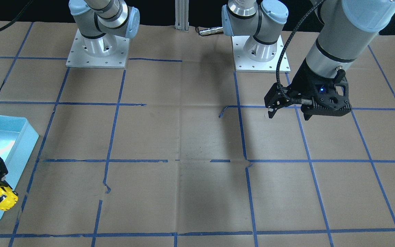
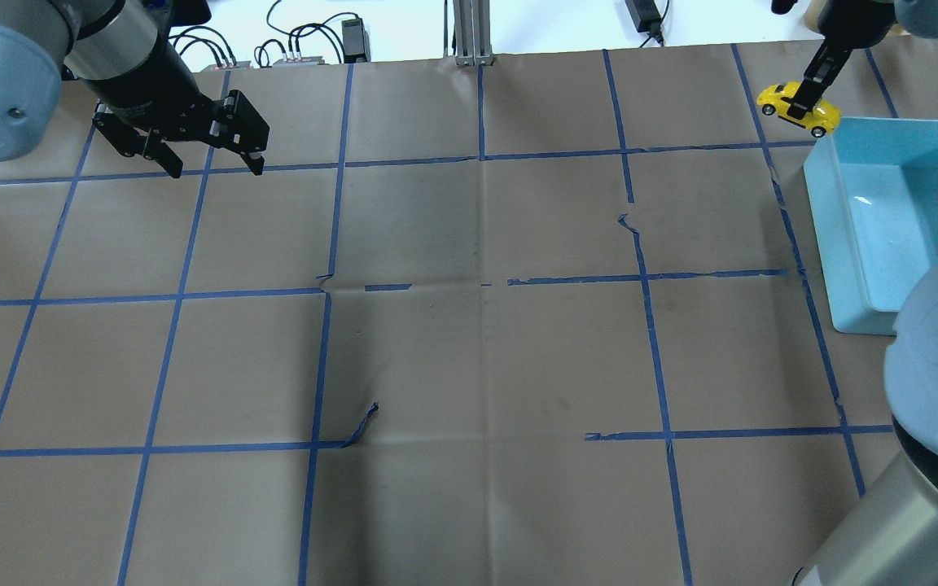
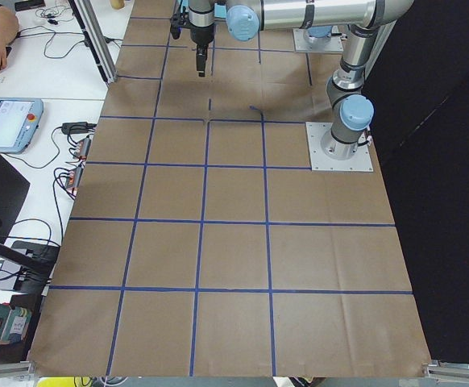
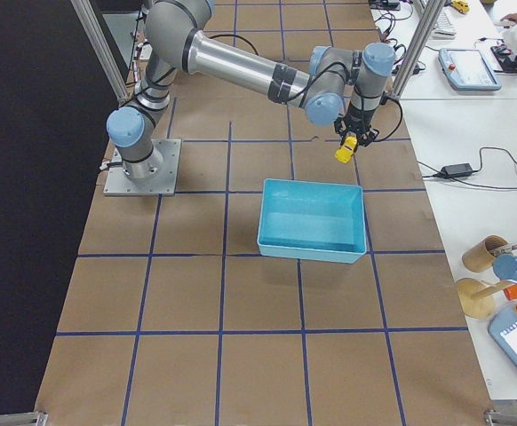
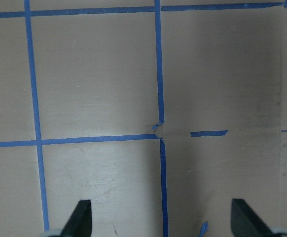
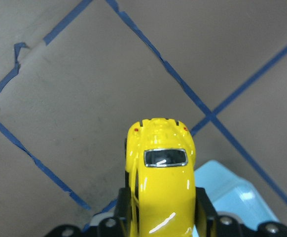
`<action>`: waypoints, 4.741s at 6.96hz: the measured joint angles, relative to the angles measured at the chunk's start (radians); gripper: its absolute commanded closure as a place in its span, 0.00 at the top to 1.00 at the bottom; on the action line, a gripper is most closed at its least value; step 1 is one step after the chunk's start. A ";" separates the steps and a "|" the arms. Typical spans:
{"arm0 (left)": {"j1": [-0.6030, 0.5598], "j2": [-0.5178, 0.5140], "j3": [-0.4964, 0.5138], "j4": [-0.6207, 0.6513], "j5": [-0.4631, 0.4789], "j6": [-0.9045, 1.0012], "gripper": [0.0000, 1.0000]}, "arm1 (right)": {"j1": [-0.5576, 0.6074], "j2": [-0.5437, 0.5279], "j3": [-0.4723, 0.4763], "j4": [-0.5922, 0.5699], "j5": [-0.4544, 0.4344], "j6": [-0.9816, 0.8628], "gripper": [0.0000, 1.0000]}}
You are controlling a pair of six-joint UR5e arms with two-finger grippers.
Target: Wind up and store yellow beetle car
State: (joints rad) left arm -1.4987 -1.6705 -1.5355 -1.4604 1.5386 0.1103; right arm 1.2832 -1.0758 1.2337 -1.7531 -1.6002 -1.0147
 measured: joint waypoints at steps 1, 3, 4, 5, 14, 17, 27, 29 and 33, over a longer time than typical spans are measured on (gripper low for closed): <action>0.000 0.000 0.000 0.000 0.000 0.002 1.00 | -0.029 -0.025 0.004 0.026 -0.017 0.171 0.09; 0.000 -0.001 0.001 0.001 0.000 0.004 1.00 | -0.113 -0.046 0.011 0.066 -0.054 0.325 0.11; 0.000 -0.001 0.001 0.001 0.000 0.005 1.00 | -0.150 -0.047 0.013 0.075 -0.061 0.386 0.11; 0.000 -0.001 0.002 0.002 0.000 0.006 1.00 | -0.180 -0.048 0.021 0.079 -0.063 0.435 0.10; 0.000 0.014 0.000 -0.001 0.003 -0.006 1.00 | -0.347 -0.212 0.544 -0.344 0.029 0.445 0.18; 0.000 0.006 -0.001 0.000 -0.001 -0.004 1.00 | -0.351 -0.143 0.576 -0.468 0.029 0.443 0.32; 0.000 0.015 -0.012 0.009 -0.002 0.006 1.00 | -0.272 -0.264 0.510 -0.331 0.023 0.573 1.00; 0.000 0.004 -0.005 0.009 -0.001 0.004 1.00 | -0.135 -0.347 0.459 -0.193 0.018 0.775 1.00; 0.007 0.011 -0.005 0.010 -0.006 0.004 1.00 | 0.110 -0.501 0.396 0.001 0.017 0.974 1.00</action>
State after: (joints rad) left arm -1.4921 -1.6593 -1.5407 -1.4507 1.5330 0.1147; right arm 1.3931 -1.5767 1.6300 -1.7523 -1.5832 -0.0411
